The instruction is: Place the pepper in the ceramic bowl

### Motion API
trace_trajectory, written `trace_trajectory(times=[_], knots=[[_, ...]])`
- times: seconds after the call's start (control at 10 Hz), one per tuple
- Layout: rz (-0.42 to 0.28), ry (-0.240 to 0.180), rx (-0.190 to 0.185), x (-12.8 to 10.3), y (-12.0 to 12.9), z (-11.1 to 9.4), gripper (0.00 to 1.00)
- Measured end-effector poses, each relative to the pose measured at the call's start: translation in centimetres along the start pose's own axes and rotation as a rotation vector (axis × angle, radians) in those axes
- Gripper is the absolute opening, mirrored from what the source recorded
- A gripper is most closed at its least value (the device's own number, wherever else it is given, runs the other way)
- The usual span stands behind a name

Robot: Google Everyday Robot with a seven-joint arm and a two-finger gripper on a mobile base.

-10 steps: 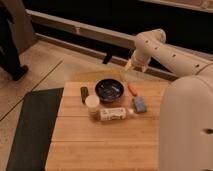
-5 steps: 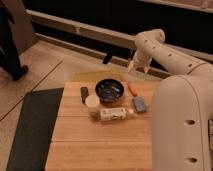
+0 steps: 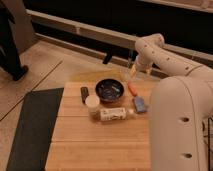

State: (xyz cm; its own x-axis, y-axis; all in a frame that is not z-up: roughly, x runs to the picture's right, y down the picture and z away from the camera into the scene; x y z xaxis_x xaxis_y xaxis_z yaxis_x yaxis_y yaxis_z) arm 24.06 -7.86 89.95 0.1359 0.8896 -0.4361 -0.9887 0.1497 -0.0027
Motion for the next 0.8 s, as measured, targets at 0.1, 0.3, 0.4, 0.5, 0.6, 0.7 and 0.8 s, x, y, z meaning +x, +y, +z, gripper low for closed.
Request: trace_trajectory(times=[0.1, 0.3, 0.4, 0.5, 0.6, 0.7, 0.8], knots=[[-0.003, 0.016, -0.002, 0.1, -0.6, 1.2, 0.65], [0.004, 0.056, -0.016, 0.4, -1.4, 3.6, 0.65], [0.000, 0.094, -0.024, 0.9, -1.6, 5.2, 0.65], [-0.014, 0.124, -0.029, 1.3, -1.4, 6.2, 0.65], [-0.040, 0.166, -0.037, 2.0, -0.8, 7.5, 0.65], [-0.067, 0.204, -0.045, 2.5, 0.0, 8.6, 0.65], [-0.091, 0.242, -0.052, 3.1, 0.6, 9.7, 0.65]])
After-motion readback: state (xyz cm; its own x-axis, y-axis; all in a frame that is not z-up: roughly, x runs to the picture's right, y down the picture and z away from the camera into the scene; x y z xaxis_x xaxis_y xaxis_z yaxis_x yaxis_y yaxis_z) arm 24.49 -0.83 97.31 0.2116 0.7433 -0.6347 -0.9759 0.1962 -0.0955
